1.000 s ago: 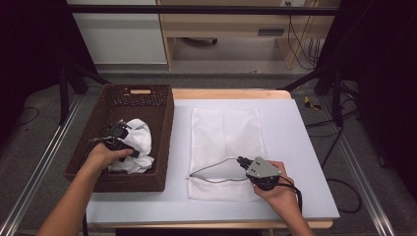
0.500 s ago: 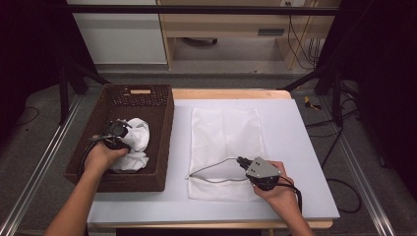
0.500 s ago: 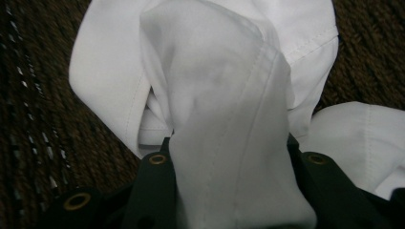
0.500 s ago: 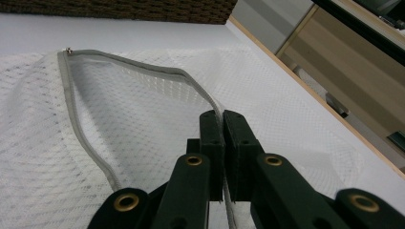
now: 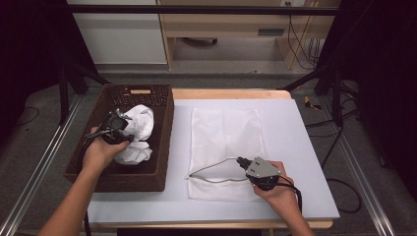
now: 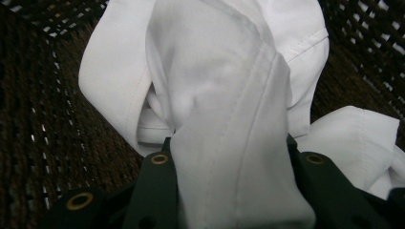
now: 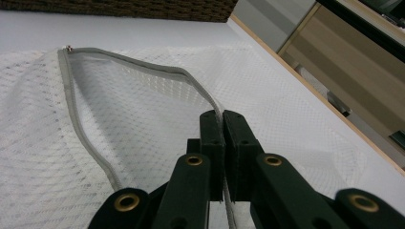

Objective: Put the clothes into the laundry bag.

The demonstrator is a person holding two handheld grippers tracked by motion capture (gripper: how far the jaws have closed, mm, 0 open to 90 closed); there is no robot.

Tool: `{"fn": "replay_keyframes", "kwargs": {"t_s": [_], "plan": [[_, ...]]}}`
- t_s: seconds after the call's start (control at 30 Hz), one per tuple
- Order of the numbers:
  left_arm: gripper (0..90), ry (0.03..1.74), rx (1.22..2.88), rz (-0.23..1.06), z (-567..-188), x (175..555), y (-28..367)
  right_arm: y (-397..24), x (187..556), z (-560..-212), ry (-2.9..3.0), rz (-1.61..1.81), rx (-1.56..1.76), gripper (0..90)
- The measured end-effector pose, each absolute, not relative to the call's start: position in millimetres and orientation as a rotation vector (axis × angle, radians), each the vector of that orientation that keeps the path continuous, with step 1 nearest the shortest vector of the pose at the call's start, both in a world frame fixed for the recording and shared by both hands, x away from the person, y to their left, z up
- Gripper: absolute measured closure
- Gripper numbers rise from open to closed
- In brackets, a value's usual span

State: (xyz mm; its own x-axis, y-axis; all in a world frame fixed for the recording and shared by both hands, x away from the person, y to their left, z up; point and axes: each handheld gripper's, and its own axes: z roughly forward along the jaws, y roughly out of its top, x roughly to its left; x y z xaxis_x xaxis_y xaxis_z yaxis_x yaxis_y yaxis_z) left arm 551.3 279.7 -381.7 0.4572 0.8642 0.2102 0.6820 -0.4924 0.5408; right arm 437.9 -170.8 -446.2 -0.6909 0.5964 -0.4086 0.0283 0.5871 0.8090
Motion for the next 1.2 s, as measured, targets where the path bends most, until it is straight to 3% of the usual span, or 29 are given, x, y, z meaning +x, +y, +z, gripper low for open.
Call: {"fn": "replay_keyframes", "kwargs": {"t_s": [0.7, 1.2], "plan": [[64.9, 1.104, 2.187, 0.714, -296.2, 507.7, 254.2, -175.4, 441.8, -449.0, 2.171, 1.183, 0.574, 88.7], [64.8, 0.974, 2.154, 0.661, -271.8, 472.5, 217.0, -174.7, 444.6, -451.1, 2.201, 1.241, 0.658, 88.8]]}}
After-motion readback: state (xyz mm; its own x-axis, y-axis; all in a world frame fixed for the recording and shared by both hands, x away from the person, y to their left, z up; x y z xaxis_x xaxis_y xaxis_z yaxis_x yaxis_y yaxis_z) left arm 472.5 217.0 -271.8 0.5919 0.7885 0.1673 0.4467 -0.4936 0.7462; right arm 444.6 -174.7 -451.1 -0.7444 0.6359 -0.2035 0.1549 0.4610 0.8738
